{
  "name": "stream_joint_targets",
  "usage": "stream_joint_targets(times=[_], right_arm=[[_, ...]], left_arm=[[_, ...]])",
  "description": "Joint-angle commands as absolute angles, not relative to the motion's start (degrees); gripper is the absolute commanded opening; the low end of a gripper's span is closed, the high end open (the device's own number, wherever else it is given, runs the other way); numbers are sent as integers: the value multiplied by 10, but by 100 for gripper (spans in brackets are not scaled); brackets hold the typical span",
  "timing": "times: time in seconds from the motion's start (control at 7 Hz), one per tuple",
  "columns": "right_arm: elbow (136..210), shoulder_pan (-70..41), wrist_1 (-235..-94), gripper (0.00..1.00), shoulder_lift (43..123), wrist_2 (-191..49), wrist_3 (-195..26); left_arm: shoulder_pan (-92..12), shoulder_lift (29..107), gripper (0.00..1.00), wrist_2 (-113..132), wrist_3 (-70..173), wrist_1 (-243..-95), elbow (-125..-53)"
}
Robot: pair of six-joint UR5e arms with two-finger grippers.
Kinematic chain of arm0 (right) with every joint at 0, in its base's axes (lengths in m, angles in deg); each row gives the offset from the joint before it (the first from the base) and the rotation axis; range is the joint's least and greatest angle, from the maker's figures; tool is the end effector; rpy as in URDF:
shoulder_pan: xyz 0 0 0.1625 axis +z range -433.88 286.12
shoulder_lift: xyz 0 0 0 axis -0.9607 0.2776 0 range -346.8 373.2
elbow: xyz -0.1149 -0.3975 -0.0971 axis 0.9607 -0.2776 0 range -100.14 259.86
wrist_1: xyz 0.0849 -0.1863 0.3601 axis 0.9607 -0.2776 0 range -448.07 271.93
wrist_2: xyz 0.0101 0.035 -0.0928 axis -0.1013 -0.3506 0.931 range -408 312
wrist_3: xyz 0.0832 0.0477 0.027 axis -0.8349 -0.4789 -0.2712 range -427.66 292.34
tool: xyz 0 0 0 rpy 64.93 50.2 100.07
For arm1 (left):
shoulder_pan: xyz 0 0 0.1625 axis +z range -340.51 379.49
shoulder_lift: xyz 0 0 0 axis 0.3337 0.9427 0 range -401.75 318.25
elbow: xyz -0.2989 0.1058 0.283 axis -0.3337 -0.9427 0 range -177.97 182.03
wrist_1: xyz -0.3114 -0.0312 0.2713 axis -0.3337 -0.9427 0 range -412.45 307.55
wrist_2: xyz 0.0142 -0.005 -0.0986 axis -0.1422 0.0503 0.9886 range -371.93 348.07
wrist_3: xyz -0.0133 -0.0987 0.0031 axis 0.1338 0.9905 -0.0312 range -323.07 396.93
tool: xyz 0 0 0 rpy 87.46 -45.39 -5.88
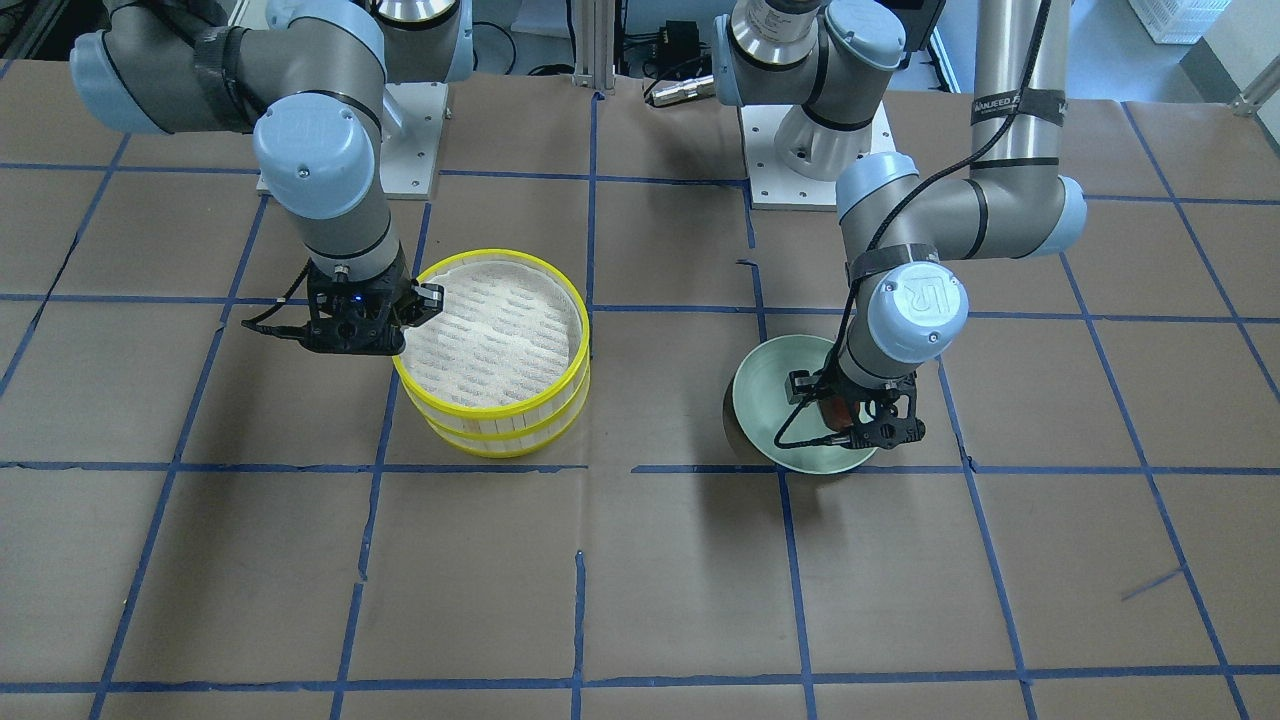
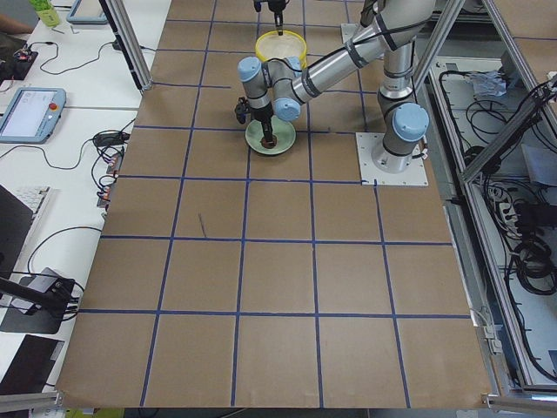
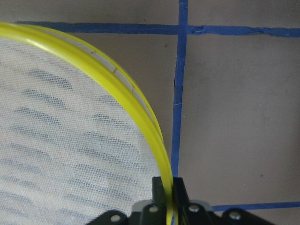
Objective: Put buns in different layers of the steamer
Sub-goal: 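Lower the left gripper onto the brown bun on the plate and grasp it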
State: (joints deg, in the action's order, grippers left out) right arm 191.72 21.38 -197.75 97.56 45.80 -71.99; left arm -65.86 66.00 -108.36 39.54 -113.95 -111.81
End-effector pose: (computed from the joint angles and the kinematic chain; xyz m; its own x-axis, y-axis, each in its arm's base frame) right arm 0.1697 -0.4613 0.2922 -0.9968 -0.0257 0.0757 -0.0156 0.9913 0.1306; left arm -0.0815 -0.5059 0.1880 -0.9879 -0.0995 -0.1193 -0.1241 0.9673 0.2211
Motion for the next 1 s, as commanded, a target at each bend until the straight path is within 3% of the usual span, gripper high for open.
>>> stream_joint_targets(times=[0.0,0.14,0.29,0.86], right_arm=[[1917,213,-1977,6,975,459,-720],[1917,213,-1976,6,975,459,-720],[1920,213,-1977,6,975,458,-720],[1922,213,-1989,7,971,459,-719]], left_arm=[[-645,660,25,-1084,390,-1143,-1121],[-644,656,8,-1083,387,-1144,-1116],[-644,643,3,-1083,385,-1142,-1106],[-686,571,2,-1024,415,-1268,-994]])
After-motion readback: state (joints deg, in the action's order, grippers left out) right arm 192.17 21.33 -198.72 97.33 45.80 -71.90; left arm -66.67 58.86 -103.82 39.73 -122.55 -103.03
